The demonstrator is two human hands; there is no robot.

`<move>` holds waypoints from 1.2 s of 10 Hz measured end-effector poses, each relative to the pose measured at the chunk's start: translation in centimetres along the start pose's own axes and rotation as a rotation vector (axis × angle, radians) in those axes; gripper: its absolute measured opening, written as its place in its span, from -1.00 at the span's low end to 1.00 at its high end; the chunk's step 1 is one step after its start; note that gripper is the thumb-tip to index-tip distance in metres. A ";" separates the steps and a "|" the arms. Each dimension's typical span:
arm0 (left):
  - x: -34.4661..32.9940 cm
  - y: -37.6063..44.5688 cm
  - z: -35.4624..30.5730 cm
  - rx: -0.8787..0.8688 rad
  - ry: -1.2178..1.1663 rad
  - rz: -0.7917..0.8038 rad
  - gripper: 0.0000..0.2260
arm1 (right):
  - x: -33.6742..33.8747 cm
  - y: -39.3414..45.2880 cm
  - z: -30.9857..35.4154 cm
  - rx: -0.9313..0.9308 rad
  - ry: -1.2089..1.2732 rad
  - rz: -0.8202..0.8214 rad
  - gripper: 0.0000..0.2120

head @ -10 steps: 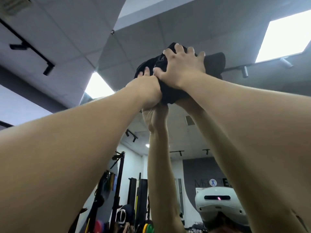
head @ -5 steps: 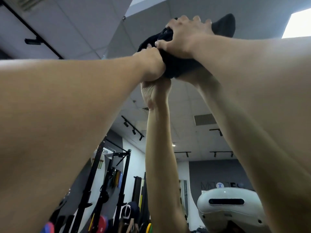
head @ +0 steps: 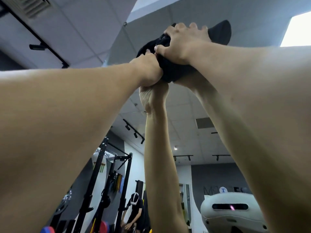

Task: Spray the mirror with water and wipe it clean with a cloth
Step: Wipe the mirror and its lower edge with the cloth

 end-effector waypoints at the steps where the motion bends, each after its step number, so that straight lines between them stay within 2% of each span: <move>1: 0.1 -0.3 0.1 0.019 -0.016 0.004 -0.40 | 0.1 -0.1 0.0 0.005 0.000 0.012 -0.29; 6: -0.3 0.1 0.3 -0.021 0.001 -0.001 -0.42 | -0.2 -0.2 0.0 0.005 -0.002 0.005 -0.30; 12: 0.0 -1.2 0.3 0.010 -0.051 -0.018 -0.43 | -0.5 0.2 0.4 0.002 0.001 -0.002 -0.29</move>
Point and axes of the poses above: each hand's wrist, its own y-axis towards the middle knuckle, its own x-axis out of the back of the hand, z = x × y, the point moved 3 cm from there along y, towards the middle knuckle, and after that the axes turned 10 degrees about y, right-handed, at the moved point
